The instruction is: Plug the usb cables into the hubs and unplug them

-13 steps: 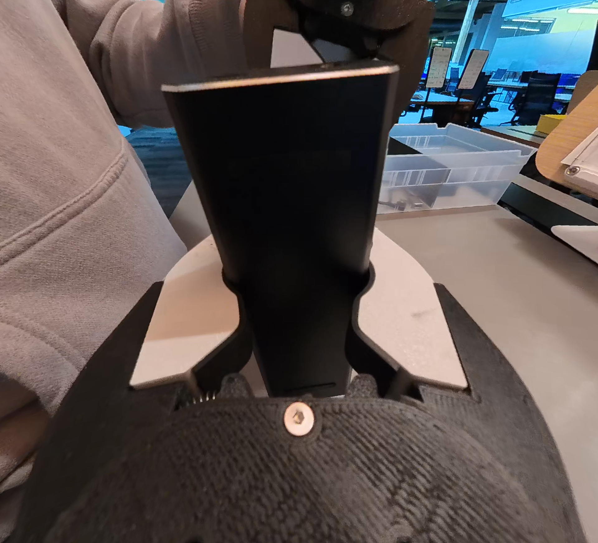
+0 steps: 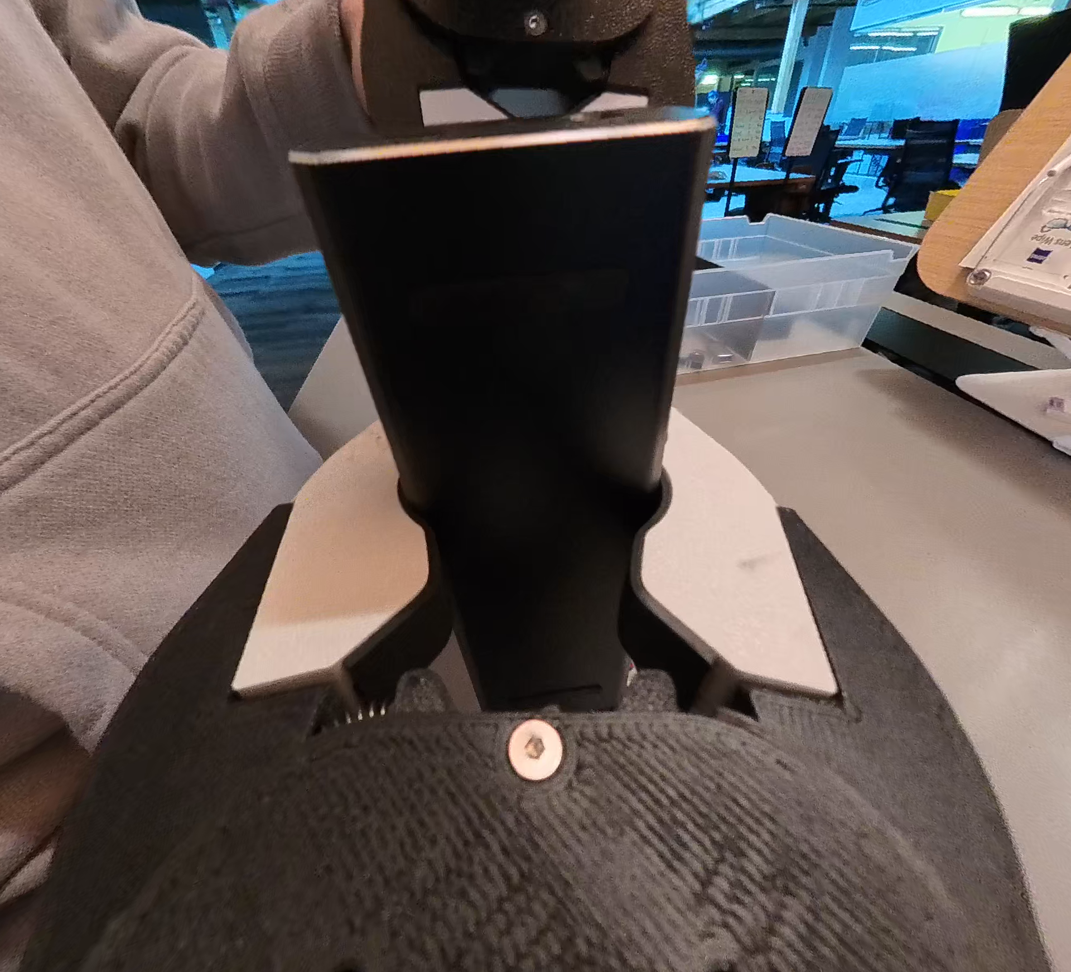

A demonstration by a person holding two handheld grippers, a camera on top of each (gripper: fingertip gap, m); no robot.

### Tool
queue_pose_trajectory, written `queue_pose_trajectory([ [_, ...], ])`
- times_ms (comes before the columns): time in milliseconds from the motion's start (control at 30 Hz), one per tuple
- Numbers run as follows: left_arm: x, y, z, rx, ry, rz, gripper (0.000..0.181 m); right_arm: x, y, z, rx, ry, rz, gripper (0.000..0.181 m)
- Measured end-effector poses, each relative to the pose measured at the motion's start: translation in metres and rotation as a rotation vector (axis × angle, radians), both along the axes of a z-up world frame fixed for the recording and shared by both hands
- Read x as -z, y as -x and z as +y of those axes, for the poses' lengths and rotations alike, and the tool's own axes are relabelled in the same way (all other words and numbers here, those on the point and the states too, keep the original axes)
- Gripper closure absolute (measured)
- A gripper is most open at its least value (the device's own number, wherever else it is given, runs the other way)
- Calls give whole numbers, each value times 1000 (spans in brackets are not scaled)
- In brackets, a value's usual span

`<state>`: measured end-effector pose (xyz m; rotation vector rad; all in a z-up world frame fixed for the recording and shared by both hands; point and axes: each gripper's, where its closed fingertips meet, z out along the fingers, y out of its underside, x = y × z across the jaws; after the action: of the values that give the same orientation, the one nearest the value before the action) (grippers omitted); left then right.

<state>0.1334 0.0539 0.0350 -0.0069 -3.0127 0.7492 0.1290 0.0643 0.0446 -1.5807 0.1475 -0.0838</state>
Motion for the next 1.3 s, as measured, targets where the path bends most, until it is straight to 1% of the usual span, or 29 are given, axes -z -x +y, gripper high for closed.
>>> queue_pose_trajectory([
  [33,0,-1,-2,12,34,-15,180,-1,0,-1,2,-8,-1,107],
  [100,-3,-5,-7,17,132,-33,180,-6,-4,-5,29,-35,-1,107],
  [167,-6,-3,-11,27,229,-12,177,-9,-3,-7,25,-49,2,107],
  [233,-11,-4,-13,21,321,-17,165,-10,-3,-7,30,-50,-2,107],
  [300,-16,-3,-14,25,381,-28,157,-10,-2,-7,17,-46,2,107],
  [367,-17,-1,-14,38,409,-33,155,-11,-2,-6,17,-53,7,107],
  [433,-14,0,-14,41,407,-48,155,-12,-2,-4,6,-64,15,107],
  [533,-13,0,-16,43,426,-79,166,-11,-1,0,-4,-54,13,107],
  [633,-12,0,-16,28,426,-67,167,-10,0,1,-6,-38,14,107],
  [767,-8,1,-14,44,369,-125,168,-4,1,4,-6,14,31,107],
  [900,-22,3,-20,36,426,-127,169,-16,2,5,-27,-66,68,107],
  [967,-15,0,-16,53,356,-165,169,-9,-1,7,-4,11,55,107],
  [1033,-9,0,-14,66,323,-170,169,-1,0,10,-25,55,75,107],
  [1200,-1,0,-11,65,296,-174,168,8,-1,14,-31,89,71,107],
  [1300,-2,-2,-14,22,342,-142,168,6,-1,17,-28,37,63,107],
])
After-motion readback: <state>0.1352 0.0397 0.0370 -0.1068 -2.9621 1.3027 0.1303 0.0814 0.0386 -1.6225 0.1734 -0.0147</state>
